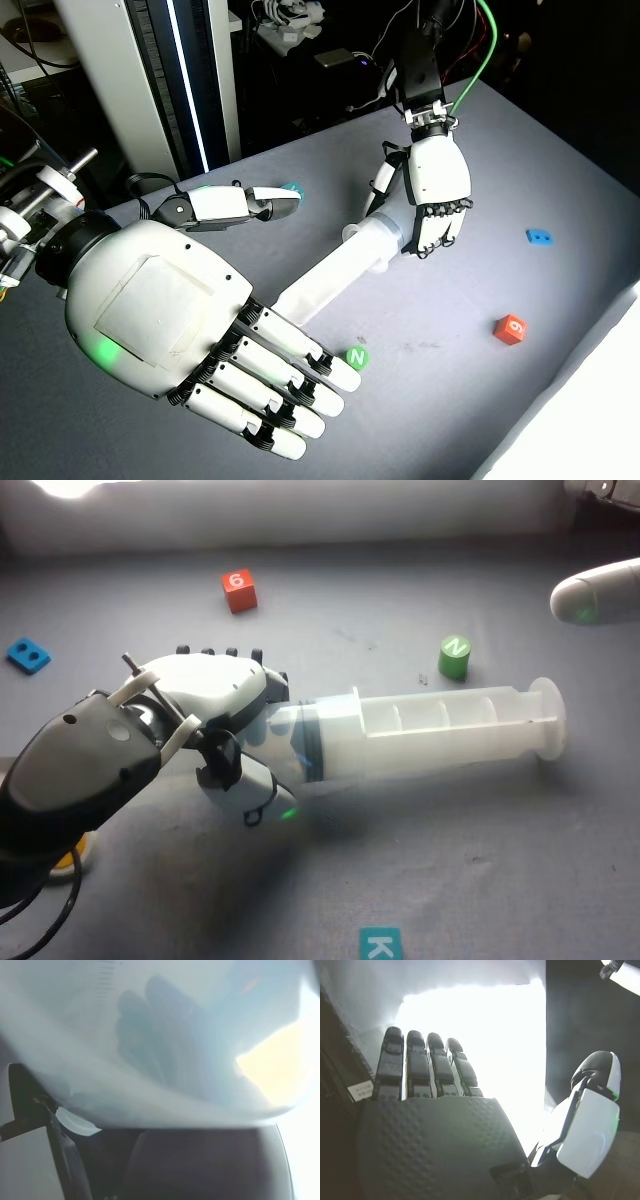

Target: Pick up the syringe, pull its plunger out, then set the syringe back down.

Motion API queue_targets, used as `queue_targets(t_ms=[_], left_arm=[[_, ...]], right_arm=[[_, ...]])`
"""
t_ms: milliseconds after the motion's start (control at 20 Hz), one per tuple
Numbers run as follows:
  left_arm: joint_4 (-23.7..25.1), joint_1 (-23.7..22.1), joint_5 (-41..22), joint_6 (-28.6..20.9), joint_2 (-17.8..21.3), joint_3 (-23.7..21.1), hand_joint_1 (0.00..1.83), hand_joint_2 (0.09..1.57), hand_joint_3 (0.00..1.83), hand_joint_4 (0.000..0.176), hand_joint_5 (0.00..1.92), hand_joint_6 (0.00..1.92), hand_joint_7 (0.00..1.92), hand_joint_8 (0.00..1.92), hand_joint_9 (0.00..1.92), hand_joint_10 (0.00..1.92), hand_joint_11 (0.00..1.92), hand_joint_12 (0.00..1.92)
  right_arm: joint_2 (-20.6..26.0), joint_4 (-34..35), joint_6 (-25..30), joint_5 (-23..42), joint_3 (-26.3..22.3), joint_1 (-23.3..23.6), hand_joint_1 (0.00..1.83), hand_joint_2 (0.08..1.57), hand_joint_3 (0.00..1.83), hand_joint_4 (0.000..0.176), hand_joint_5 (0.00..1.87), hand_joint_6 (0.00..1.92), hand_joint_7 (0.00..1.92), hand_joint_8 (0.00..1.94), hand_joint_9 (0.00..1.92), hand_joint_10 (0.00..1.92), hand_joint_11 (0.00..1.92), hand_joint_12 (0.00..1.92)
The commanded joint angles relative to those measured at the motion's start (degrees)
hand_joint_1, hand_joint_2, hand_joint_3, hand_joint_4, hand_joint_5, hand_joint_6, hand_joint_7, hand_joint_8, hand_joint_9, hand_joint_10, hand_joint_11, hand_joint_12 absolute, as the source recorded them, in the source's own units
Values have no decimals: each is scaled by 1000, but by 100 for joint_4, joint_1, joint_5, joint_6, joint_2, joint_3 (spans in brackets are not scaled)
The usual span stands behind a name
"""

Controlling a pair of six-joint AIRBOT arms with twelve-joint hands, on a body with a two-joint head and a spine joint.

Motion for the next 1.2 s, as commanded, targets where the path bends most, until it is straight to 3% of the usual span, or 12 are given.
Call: queue_targets(t_ms=[0, 100, 150, 200, 250, 300, 400, 500, 650, 1000, 1050, 1150], left_arm=[[338, -7, -454, -93, -16, 44, 1205, 1166, 0, 0, 825, 1132, 951, 1146, 885, 795, 591, 1250], [406, 65, -470, -197, -30, 69, 1177, 1200, 0, 0, 775, 1229, 879, 1228, 814, 799, 514, 1287], [422, 93, -484, -226, -34, 72, 1032, 1252, 0, 0, 714, 1370, 733, 840, 683, 742, 376, 1275], [431, 129, -500, -248, -37, 72, 927, 1197, 0, 0, 496, 679, 647, 536, 576, 611, 235, 1237], [432, 175, -518, -292, -43, 72, 832, 1170, 0, 0, 418, 271, 599, 231, 534, 365, 122, 1148], [438, 195, -530, -313, -46, 72, 708, 1128, 0, 0, 294, 74, 465, 65, 441, 149, 24, 1007], [449, 225, -556, -345, -49, 70, 402, 834, 0, 0, 24, 3, 129, 3, 154, 8, 0, 491], [467, 226, -556, -345, -49, 69, 334, 781, 0, 0, 0, 0, 34, 2, 57, 3, 0, 271], [469, 226, -556, -345, -48, 57, 282, 761, 0, 0, 0, 0, 17, 0, 47, 0, 0, 260], [485, 97, -510, -285, 25, -19, 171, 753, 0, 0, 0, 0, 0, 0, 22, 2, 2, 215], [482, 46, -459, -230, 52, -31, 175, 750, 0, 0, 0, 0, 48, 18, 76, 23, 55, 238], [391, -186, -288, 16, 195, -118, 218, 792, 1, 0, 144, 9, 201, 13, 206, 15, 127, 236]], right_arm=[[35, -11, 26, 654, 2, 56, 346, 634, 9, 0, 0, 0, 0, 0, 0, 0, 10, 6], [35, -11, 26, 654, 2, 56, 323, 639, 11, 0, 0, 0, 0, 0, 0, 0, 1, 0], [34, -11, 26, 655, 2, 56, 356, 659, 19, 0, 0, 0, 0, 0, 0, 0, 0, 0], [34, -11, 26, 655, 2, 56, 340, 635, 6, 0, 0, 0, 0, 0, 0, 0, 36, 16], [34, -11, 26, 657, 2, 54, 332, 638, 7, 0, 0, 0, 0, 0, 0, 0, 34, 17], [34, -11, 26, 657, 2, 54, 310, 651, 13, 0, 0, 0, 0, 0, 0, 0, 14, 10], [33, -11, 26, 658, 2, 53, 352, 643, 7, 0, 0, 0, 0, 0, 0, 0, 32, 14], [33, -11, 26, 662, 2, 49, 354, 653, 10, 0, 0, 0, 0, 0, 0, 0, 3, 1], [33, -11, 26, 663, 2, 46, 411, 672, 16, 0, 0, 0, 0, 0, 0, 0, 0, 0], [33, -11, 25, 664, -8, 42, 334, 672, 10, 0, 0, 0, 0, 0, 0, 0, 0, 0], [33, -11, 25, 664, -17, 43, 395, 647, 0, 0, 0, 0, 0, 0, 7, 3, 30, 14], [37, -11, 24, 652, -71, 86, 283, 676, 11, 0, 0, 0, 0, 0, 11, 4, 29, 16]])
